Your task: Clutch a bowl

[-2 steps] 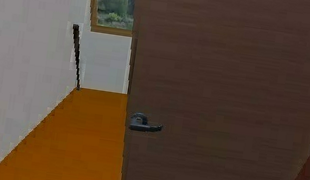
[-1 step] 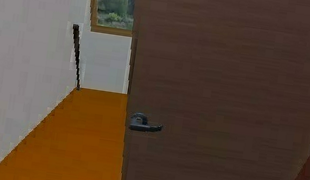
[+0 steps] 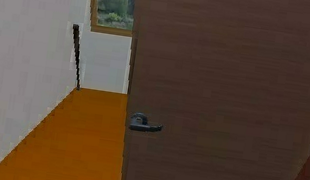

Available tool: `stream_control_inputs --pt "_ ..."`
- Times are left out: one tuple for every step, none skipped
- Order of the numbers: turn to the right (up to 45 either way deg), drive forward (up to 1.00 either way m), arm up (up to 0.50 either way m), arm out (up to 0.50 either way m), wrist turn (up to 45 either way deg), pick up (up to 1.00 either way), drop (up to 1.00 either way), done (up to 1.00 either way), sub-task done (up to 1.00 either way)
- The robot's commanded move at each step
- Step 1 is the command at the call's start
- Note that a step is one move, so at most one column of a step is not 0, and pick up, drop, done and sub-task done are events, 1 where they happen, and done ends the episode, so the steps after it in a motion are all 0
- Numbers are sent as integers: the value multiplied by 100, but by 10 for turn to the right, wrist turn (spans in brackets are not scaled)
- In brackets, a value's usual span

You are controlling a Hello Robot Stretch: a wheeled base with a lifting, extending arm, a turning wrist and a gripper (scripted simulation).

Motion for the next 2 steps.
stream_control_inputs --pt "0 0 0 0 0 100 0 0 0" --pt "0 0 10 0 0 0 0 0 0"
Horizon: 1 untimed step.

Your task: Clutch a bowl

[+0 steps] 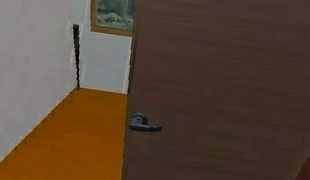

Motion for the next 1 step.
stream_control_inputs --pt "0 0 0 0 0 0 0 100 0"
